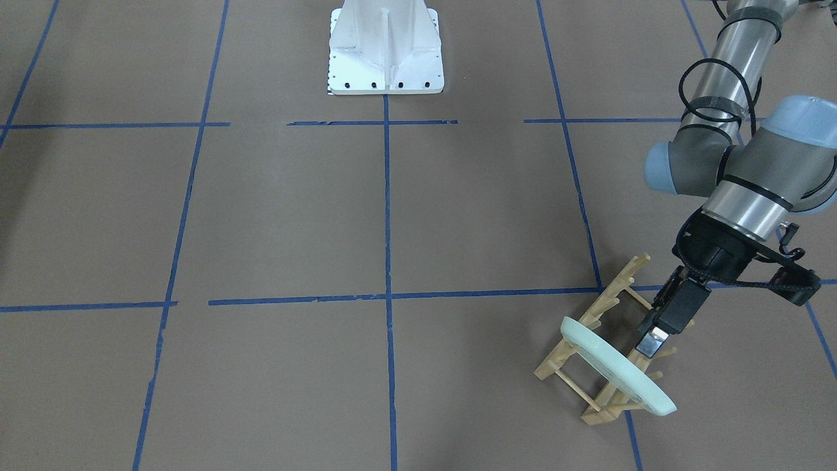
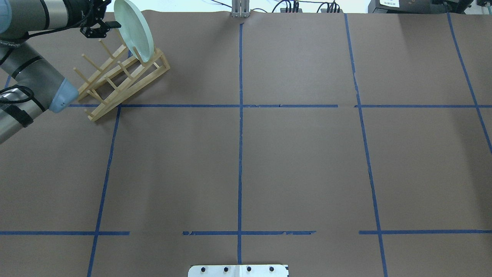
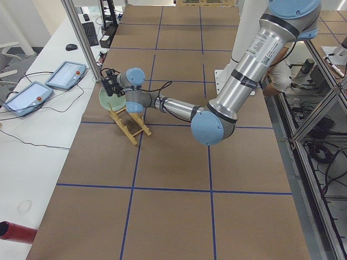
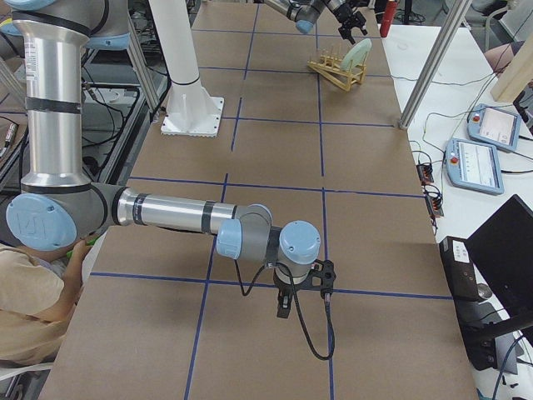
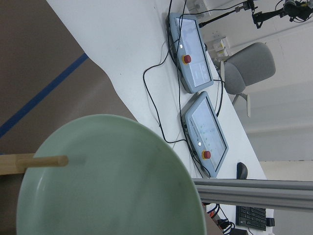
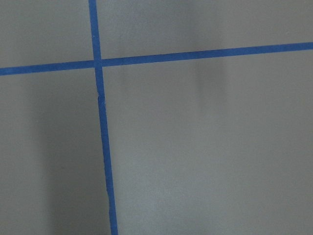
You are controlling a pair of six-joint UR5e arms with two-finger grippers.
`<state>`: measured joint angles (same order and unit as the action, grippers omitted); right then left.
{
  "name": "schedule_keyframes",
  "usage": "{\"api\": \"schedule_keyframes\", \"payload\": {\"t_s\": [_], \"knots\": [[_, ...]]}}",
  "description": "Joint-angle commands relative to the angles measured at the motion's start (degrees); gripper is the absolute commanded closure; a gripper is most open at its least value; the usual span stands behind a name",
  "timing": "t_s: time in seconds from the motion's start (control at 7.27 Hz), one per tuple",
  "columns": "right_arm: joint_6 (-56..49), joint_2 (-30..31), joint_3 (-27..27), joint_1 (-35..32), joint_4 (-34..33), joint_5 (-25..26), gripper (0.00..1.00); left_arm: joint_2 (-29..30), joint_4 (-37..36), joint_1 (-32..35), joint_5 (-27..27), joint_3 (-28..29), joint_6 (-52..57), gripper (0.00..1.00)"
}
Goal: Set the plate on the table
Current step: 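Reach the left gripper to the top rim of the pale green plate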
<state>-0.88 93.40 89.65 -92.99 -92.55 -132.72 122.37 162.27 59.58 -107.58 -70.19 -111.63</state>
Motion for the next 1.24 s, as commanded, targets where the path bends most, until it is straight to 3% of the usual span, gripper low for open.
{"api": "schedule_keyframes", "payload": {"t_s": [0.0, 1.1], "knots": [[0.00, -0.06, 0.00, 0.00, 0.00, 0.00, 0.00, 0.76, 0.07, 0.09, 0.44, 0.67, 2.38, 0.26], [0.00, 0.02, 0.00, 0.00, 0.00, 0.00, 0.00, 1.46, -0.11, 0.01, 2.20, 1.46, 6.77, 0.54]]}}
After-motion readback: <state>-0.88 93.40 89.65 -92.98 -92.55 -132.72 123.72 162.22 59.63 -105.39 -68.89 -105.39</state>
